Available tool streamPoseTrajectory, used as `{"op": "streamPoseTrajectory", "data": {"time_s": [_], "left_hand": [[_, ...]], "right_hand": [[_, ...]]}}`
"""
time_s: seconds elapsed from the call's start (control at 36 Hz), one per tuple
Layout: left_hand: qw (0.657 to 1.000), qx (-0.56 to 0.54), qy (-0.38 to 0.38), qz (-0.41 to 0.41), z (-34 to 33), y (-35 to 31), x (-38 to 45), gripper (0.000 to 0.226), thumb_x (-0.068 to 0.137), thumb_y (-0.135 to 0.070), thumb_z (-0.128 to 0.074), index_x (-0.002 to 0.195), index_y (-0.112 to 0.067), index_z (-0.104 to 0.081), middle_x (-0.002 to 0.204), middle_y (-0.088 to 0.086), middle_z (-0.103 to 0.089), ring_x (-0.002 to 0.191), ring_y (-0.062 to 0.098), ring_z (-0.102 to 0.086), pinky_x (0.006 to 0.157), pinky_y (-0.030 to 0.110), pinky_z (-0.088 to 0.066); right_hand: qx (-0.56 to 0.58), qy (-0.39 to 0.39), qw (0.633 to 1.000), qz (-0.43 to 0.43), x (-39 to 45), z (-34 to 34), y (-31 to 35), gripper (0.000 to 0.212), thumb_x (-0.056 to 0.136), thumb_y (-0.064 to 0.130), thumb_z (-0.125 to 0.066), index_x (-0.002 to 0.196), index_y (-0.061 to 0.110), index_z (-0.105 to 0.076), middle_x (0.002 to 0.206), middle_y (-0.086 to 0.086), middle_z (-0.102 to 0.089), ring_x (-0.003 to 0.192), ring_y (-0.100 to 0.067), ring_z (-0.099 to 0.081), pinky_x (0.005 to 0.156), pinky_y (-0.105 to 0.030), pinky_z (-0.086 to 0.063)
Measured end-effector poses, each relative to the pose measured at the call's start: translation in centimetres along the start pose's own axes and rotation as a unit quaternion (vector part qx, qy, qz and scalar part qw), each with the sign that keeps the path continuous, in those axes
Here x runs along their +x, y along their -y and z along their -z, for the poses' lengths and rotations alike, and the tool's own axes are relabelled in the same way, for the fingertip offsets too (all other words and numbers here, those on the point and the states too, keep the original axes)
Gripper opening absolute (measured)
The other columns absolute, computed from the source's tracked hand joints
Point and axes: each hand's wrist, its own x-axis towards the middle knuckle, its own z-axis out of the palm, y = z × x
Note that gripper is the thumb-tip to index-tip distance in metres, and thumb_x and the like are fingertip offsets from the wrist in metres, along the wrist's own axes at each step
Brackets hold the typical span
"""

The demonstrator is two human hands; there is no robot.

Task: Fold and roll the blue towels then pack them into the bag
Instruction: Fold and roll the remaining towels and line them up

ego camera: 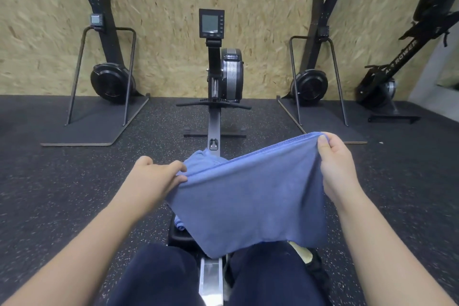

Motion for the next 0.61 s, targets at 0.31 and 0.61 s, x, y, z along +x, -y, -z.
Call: {"op": "streamPoseTrajectory", "data": {"time_s": [0.31,0.61], "left_hand": [[0.994,0.085,0.050,0.048,-0.2,1.3,0.2,0.039,0.089,-0.038,-0.037,0.061,-0.018,-0.057,0.042,-0.003,-0.051,0.041,0.022,-0.052,0.061,0.034,-0.015],[0.977,0.067,0.040,0.198,0.2,1.8,0.8,0.025,0.071,-0.005,-0.076,0.071,-0.025,-0.061,0.051,-0.005,-0.059,0.052,0.020,-0.059,0.067,0.033,-0.019]], "right_hand": [[-0.131,-0.011,0.989,0.064,-0.4,0.4,-1.5,0.021,0.100,0.018,-0.045,0.110,0.012,-0.063,0.106,-0.001,-0.064,0.098,-0.015,-0.055,0.081,-0.026,-0.037],[-0.213,-0.020,0.972,0.100,-1.0,-0.2,-1.2,0.019,0.096,0.010,-0.049,0.103,0.013,-0.067,0.099,0.003,-0.065,0.091,-0.014,-0.054,0.070,-0.018,-0.030]]}}
